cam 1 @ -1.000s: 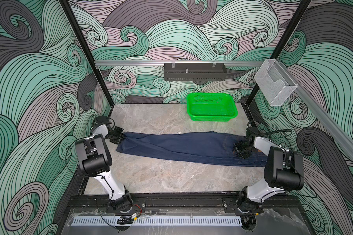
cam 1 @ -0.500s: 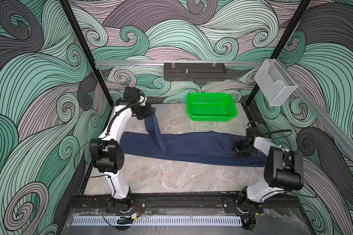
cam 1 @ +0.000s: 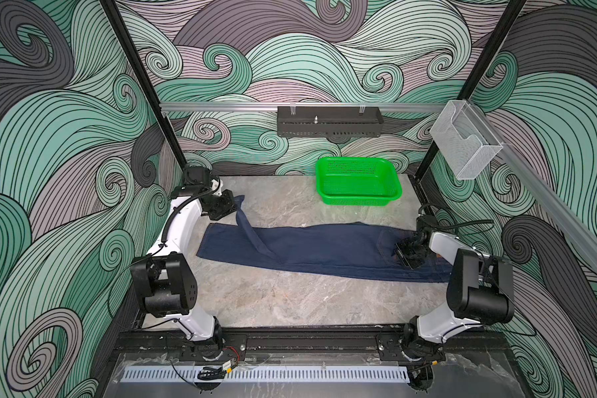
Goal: Fold and stack the trousers
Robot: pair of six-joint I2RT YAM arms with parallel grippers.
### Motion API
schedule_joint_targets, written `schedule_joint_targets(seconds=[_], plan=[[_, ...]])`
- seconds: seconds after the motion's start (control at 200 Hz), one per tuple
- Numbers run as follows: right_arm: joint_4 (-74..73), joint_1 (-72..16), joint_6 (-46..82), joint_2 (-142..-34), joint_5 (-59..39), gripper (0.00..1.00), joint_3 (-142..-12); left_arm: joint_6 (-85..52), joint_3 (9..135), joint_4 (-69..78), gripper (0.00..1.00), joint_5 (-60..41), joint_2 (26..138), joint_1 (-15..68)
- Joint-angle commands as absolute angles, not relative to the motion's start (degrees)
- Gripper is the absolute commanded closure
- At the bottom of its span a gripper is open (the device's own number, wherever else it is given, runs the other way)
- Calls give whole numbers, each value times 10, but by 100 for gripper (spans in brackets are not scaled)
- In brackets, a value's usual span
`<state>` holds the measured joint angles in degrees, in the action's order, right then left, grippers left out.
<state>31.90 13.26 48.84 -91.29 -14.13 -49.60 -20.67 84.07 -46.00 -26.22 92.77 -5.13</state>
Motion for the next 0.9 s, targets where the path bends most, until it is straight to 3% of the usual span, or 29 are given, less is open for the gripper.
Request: schedule_joint_targets(seconds=[0.0,0.125,0.365,0.66,0.896], plan=[[321,135,491,-902,-148,71,-490,-182,849,-470,100,-284,906,-44],[322,135,491,-900,-149,72,-490,-197,805,-498,100,-240,893,-72],[321,135,490,-906,-148,72,-490,-263,657,-443,100,-224,859,-210],[300,135,497,-925,-155,73,-472,-284,673,-521,100,-150,929,-245],[300,135,495,-932,-155,74,-476,-290,689,-532,100,-187,981,-249]])
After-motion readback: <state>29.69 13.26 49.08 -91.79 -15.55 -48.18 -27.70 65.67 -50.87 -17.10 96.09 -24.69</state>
